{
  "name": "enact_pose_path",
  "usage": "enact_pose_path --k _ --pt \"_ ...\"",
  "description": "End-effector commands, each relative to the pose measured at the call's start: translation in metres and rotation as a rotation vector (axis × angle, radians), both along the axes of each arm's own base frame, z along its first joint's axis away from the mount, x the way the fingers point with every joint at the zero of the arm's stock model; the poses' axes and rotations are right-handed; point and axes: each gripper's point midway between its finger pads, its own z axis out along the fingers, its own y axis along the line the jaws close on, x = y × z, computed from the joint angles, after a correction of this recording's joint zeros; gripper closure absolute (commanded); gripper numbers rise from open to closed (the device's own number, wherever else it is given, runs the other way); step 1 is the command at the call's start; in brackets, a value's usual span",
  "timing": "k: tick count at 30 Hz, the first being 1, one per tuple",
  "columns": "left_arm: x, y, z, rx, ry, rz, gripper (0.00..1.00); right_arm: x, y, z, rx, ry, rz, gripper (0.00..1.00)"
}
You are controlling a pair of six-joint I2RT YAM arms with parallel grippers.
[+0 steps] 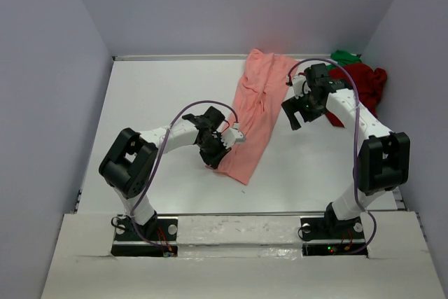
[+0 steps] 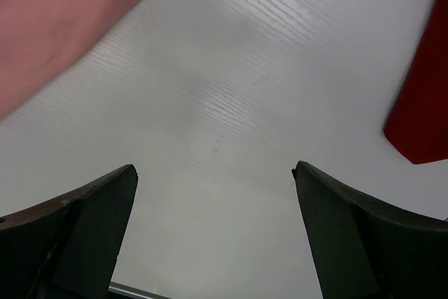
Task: Fold and stack the t-shirts
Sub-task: Fold the tshirt
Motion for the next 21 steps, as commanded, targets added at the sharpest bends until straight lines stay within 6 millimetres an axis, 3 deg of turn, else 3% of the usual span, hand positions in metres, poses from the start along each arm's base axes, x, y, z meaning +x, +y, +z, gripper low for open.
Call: enact_pose_path --k 1,5,9,14,21 --pt "0.010 -0.006 0.013 -0.013 -0.052 0.010 0.83 0.005 0.009 0.009 0.041 -0.048 0.024 0.00" --pt "0.013 -0.005 0.017 -0.015 -0.077 0.022 0.70 0.006 0.012 0.008 0.055 -0.040 0.032 0.00" --pt "0.011 0.000 0.003 0.022 -0.054 0.032 0.63 0.008 0.013 0.012 0.060 -0.042 0.033 0.00" --pt "0.009 0.007 -0.012 0.067 -0.036 0.040 0.43 0.006 0.016 0.015 0.073 -0.035 0.041 0.00" --pt "0.005 0.010 -0.024 0.104 0.010 0.040 0.38 0.005 0.021 0.007 0.092 0.010 0.053 0.00"
